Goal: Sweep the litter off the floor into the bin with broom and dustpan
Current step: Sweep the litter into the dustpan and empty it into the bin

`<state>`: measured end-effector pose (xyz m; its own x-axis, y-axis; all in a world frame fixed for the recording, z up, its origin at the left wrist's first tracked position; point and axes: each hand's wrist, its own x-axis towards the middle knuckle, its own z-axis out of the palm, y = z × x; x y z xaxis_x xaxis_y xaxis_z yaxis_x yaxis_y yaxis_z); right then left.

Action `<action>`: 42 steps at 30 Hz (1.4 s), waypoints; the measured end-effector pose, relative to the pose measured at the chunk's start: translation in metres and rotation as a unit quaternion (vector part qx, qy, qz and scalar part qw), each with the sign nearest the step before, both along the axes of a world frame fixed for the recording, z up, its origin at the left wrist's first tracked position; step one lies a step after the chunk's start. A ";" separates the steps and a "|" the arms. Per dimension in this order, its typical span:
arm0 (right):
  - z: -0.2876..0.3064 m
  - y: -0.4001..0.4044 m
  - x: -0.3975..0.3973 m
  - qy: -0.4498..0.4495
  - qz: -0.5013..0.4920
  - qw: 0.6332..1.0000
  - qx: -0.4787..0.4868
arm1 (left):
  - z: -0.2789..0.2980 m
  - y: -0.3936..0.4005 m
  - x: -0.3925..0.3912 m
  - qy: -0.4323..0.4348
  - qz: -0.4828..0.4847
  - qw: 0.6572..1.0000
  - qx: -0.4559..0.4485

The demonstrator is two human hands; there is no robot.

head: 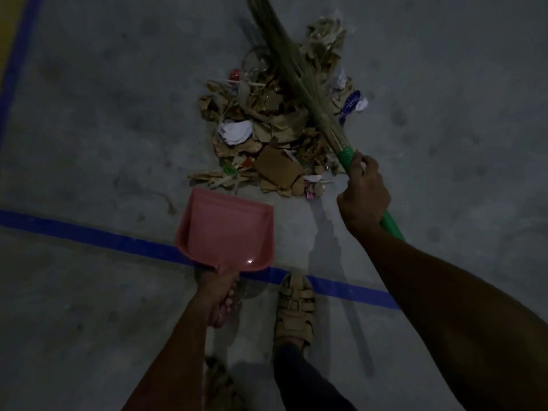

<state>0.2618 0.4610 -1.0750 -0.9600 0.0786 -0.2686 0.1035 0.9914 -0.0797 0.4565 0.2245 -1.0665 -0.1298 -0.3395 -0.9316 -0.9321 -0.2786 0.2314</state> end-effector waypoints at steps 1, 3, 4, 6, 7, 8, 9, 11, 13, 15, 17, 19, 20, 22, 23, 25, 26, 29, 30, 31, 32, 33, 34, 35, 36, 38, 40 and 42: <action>-0.007 0.000 -0.004 -0.002 -0.003 1.000 0.000 | -0.005 -0.001 -0.002 -0.008 0.001 1.000 0.004; -0.019 0.000 -0.009 0.001 -0.021 1.000 0.004 | -0.012 -0.004 -0.004 -0.021 -0.004 1.000 0.015; -0.026 -0.001 -0.011 0.001 -0.031 0.999 0.009 | -0.019 -0.007 -0.004 -0.026 -0.009 0.999 0.022; -0.040 -0.001 -0.012 -0.004 -0.049 0.999 0.011 | -0.032 -0.015 -0.001 -0.031 -0.012 0.998 0.045; -0.047 -0.001 -0.011 -0.008 -0.050 0.999 0.011 | -0.038 -0.019 0.001 -0.031 -0.006 0.998 0.062; -0.053 -0.001 -0.008 -0.012 -0.045 0.999 0.013 | -0.042 -0.022 0.002 -0.031 0.004 0.996 0.079; -0.060 0.000 -0.006 -0.014 -0.038 0.999 0.017 | -0.047 -0.025 0.003 -0.034 0.010 0.995 0.094; -0.073 0.002 0.002 -0.023 -0.023 0.999 0.024 | -0.053 -0.030 0.002 -0.043 0.000 0.993 0.107; -0.081 0.004 0.011 -0.034 -0.005 0.999 0.028 | -0.055 -0.034 -0.006 -0.049 -0.018 0.994 0.094; -0.086 0.008 0.023 -0.035 0.006 0.999 0.021 | -0.060 -0.040 -0.014 -0.055 -0.058 0.994 0.072; -0.089 0.012 0.039 -0.027 0.025 0.999 -0.001 | -0.065 -0.048 -0.023 -0.062 -0.102 0.992 0.043; -0.090 0.016 0.058 -0.026 0.033 0.999 -0.012 | -0.071 -0.056 -0.031 -0.061 -0.133 0.988 0.037; -0.091 0.019 0.070 -0.029 0.034 0.999 -0.014 | -0.072 -0.059 -0.035 -0.063 -0.145 0.987 0.036; -0.092 0.024 0.094 -0.034 0.038 0.998 -0.021 | -0.074 -0.065 -0.041 -0.067 -0.164 0.984 0.032; -0.091 0.026 0.104 -0.035 0.041 0.998 -0.023 | -0.075 -0.067 -0.042 -0.069 -0.170 0.983 0.028; -0.089 0.029 0.120 -0.031 0.044 0.998 -0.028 | -0.077 -0.069 -0.043 -0.069 -0.178 0.981 0.022; -0.087 0.031 0.125 -0.026 0.044 0.998 -0.034 | -0.078 -0.070 -0.042 -0.067 -0.181 0.981 0.020; -0.084 0.036 0.127 0.012 0.026 0.999 -0.045 | -0.081 -0.068 -0.039 -0.054 -0.189 0.980 0.015; -0.083 0.038 0.123 0.028 0.011 0.999 -0.046 | -0.083 -0.068 -0.037 -0.049 -0.191 0.980 0.016; -0.083 0.039 0.119 0.045 -0.007 0.998 -0.046 | -0.085 -0.068 -0.035 -0.046 -0.192 0.980 0.017; -0.083 0.039 0.114 0.064 -0.026 0.997 -0.047 | -0.086 -0.068 -0.034 -0.043 -0.193 0.980 0.017; -0.084 0.040 0.107 0.081 -0.044 0.995 -0.045 | -0.088 -0.069 -0.033 -0.038 -0.193 0.980 0.016; -0.085 0.041 0.101 0.094 -0.060 0.993 -0.039 | -0.090 -0.069 -0.031 -0.031 -0.194 0.980 0.017; -0.088 0.042 0.094 0.099 -0.072 0.992 -0.030 | -0.091 -0.070 -0.030 -0.023 -0.196 0.980 0.016; -0.090 0.044 0.089 0.093 -0.079 0.992 -0.020 | -0.092 -0.071 -0.029 -0.017 -0.199 0.980 0.016; -0.098 0.050 0.085 0.056 -0.081 0.995 -0.005 | -0.093 -0.072 -0.027 -0.011 -0.201 0.979 0.016; -0.104 0.054 0.088 0.012 -0.067 0.998 0.004 | -0.095 -0.072 -0.027 -0.013 -0.200 0.980 0.018; -0.108 0.054 0.096 -0.016 -0.052 0.999 0.007 | -0.096 -0.072 -0.029 -0.015 -0.204 0.979 0.017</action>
<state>0.3577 0.5154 -1.1828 -0.9378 0.1810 -0.2964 0.2079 0.9762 -0.0617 0.4278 0.1527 -1.1625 -0.2215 -0.2332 -0.9469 -0.9734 0.1119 0.2001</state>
